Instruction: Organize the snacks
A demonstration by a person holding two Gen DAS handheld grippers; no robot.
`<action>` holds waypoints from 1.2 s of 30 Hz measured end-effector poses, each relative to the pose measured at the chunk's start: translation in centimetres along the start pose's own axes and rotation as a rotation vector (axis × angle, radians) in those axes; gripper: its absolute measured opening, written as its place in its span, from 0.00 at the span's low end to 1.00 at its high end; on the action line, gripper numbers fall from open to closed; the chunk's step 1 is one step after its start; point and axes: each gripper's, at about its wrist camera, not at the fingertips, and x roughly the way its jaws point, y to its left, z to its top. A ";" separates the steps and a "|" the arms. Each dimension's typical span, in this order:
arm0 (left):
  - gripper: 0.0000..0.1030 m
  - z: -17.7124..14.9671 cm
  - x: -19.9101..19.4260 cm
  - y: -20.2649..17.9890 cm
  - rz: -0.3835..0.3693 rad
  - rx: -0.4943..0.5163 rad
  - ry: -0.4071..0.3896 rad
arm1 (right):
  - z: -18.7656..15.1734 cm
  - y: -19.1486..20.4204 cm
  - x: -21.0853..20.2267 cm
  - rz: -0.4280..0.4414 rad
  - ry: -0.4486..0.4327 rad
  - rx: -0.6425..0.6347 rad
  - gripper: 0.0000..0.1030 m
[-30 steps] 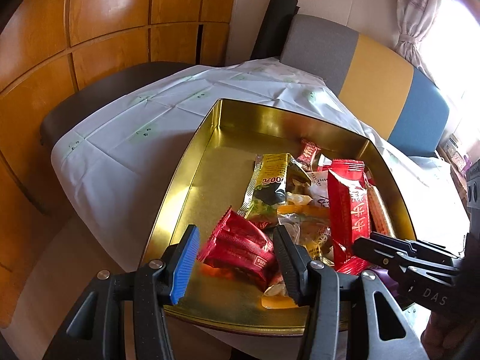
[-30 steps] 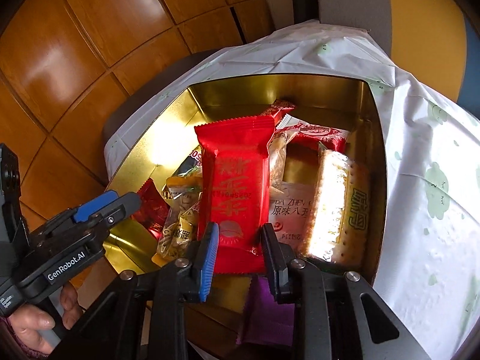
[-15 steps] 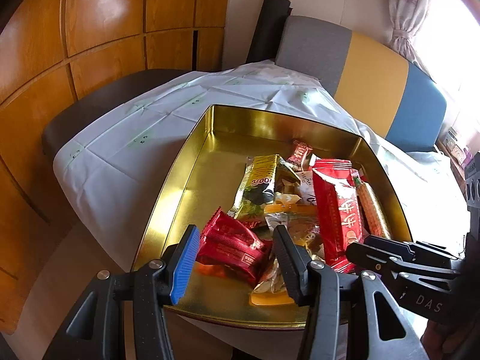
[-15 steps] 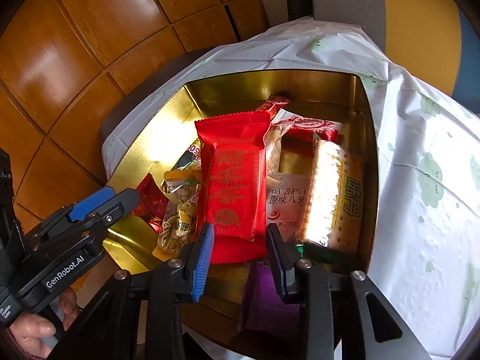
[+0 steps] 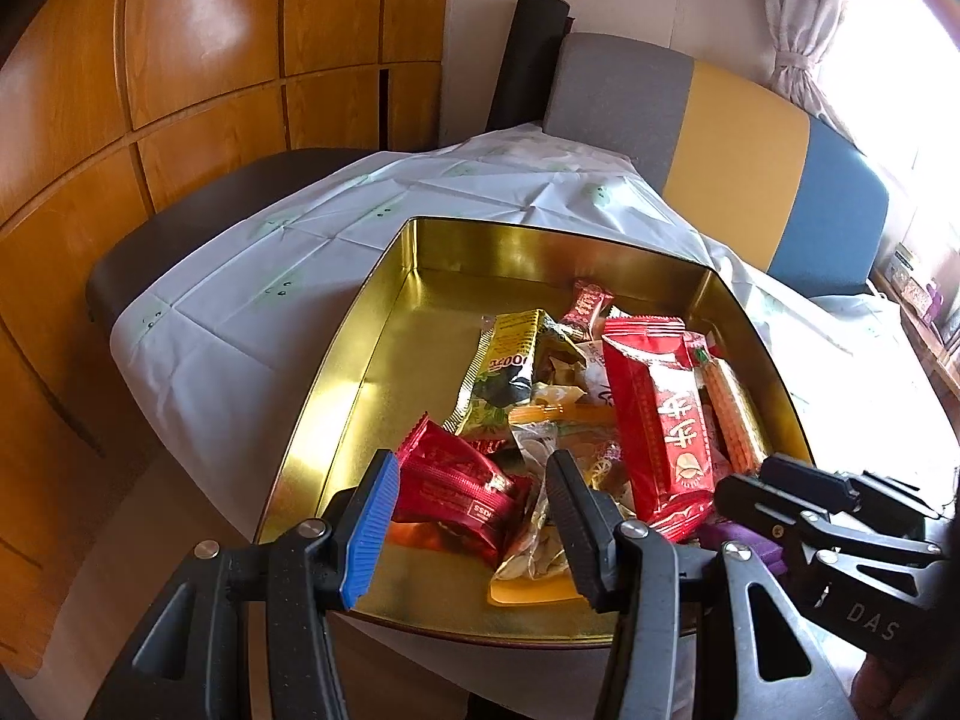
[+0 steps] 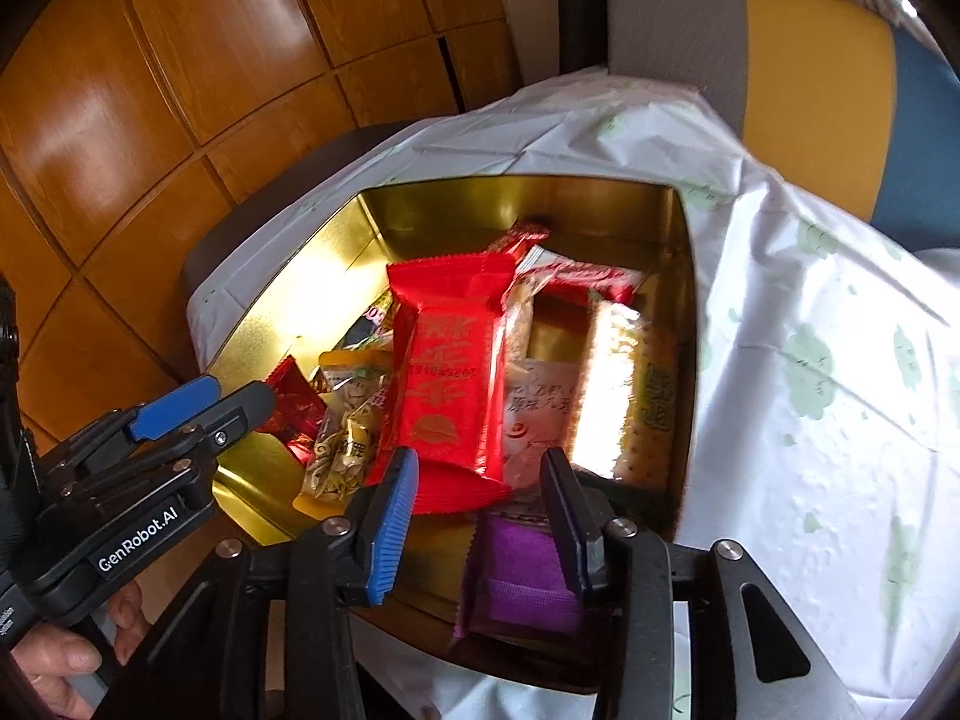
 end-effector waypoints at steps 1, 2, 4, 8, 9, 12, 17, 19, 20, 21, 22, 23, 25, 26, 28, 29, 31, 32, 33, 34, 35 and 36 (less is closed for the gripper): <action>0.50 0.0 0.0 -0.1 0.002 0.004 -0.001 | -0.1 0.1 -0.3 -0.012 -0.016 -0.005 0.50; 0.50 -0.1 -0.1 -0.2 0.005 0.007 -0.002 | -0.1 0.1 -0.6 -0.019 -0.026 -0.007 0.52; 0.50 -0.2 -0.1 -0.4 0.011 0.011 -0.004 | -0.1 0.0 -0.9 -0.032 -0.039 -0.004 0.53; 0.50 -0.2 -0.3 -0.7 0.022 0.018 -0.012 | -0.2 -0.2 -1.6 -0.054 -0.062 0.009 0.57; 0.50 -0.2 -0.4 -0.8 0.025 0.020 -0.015 | -0.3 -0.3 -1.8 -0.059 -0.069 0.013 0.57; 0.50 -0.3 -0.8 -1.1 0.042 0.028 -0.028 | -0.5 -0.4 -2.5 -0.075 -0.084 0.022 0.58; 0.50 -0.4 -1.3 -1.5 0.064 0.032 -0.049 | -1.1 -0.5 -3.3 -0.100 -0.111 0.031 0.63; 0.50 -0.6 -1.8 -1.8 0.072 0.032 -0.062 | -1.4 -0.6 -3.7 -0.112 -0.122 0.040 0.64; 0.50 -0.7 -1.9 -1.9 0.076 0.033 -0.066 | -1.5 -0.6 -3.9 -0.123 -0.131 0.042 0.65; 0.50 -0.8 -2.2 -2.1 0.080 0.033 -0.072 | -1.7 -0.6 -4.2 -0.134 -0.141 0.041 0.66; 0.50 -0.9 -2.3 -2.2 0.081 0.035 -0.078 | -1.9 -0.6 -4.5 -0.142 -0.150 0.041 0.67; 0.50 -1.0 -2.5 -2.4 0.082 0.037 -0.083 | -2.1 -0.6 -4.8 -0.149 -0.159 0.044 0.71; 0.50 -1.2 -2.9 -2.8 0.078 0.044 -0.095 | -2.5 -0.7 -5.3 -0.168 -0.181 0.055 0.75; 0.50 -1.3 -3.0 -2.9 0.072 0.045 -0.101 | -2.7 -0.8 -5.6 -0.178 -0.192 0.058 0.76; 0.58 -1.5 -3.4 -3.3 0.062 0.055 -0.113 | -2.9 -0.9 -6.1 -0.201 -0.210 0.060 0.76; 0.61 -1.6 -3.5 -3.5 0.062 0.061 -0.115 | -3.0 -1.0 -6.3 -0.210 -0.215 0.063 0.77; 0.64 -1.7 -3.8 -3.9 0.060 0.067 -0.122 | -3.1 -1.3 -6.5 -0.218 -0.219 0.075 0.78; 0.64 -1.8 -3.9 -4.1 0.054 0.070 -0.125 | -3.1 -1.4 -6.6 -0.221 -0.220 0.079 0.79; 0.64 -1.9 -4.0 -4.2 0.049 0.076 -0.130 | -3.2 -1.5 -6.7 -0.225 -0.222 0.082 0.79; 0.64 -1.9 -4.1 -4.3 0.051 0.079 -0.133 | -3.2 -1.5 -6.8 -0.231 -0.225 0.083 0.79; 0.64 -1.9 -4.2 -4.5 0.057 0.083 -0.136 | -3.3 -1.5 -6.8 -0.236 -0.228 0.082 0.79; 0.65 -1.8 -4.3 -4.6 0.064 0.086 -0.143 | -3.4 -1.6 -7.0 -0.239 -0.230 0.081 0.79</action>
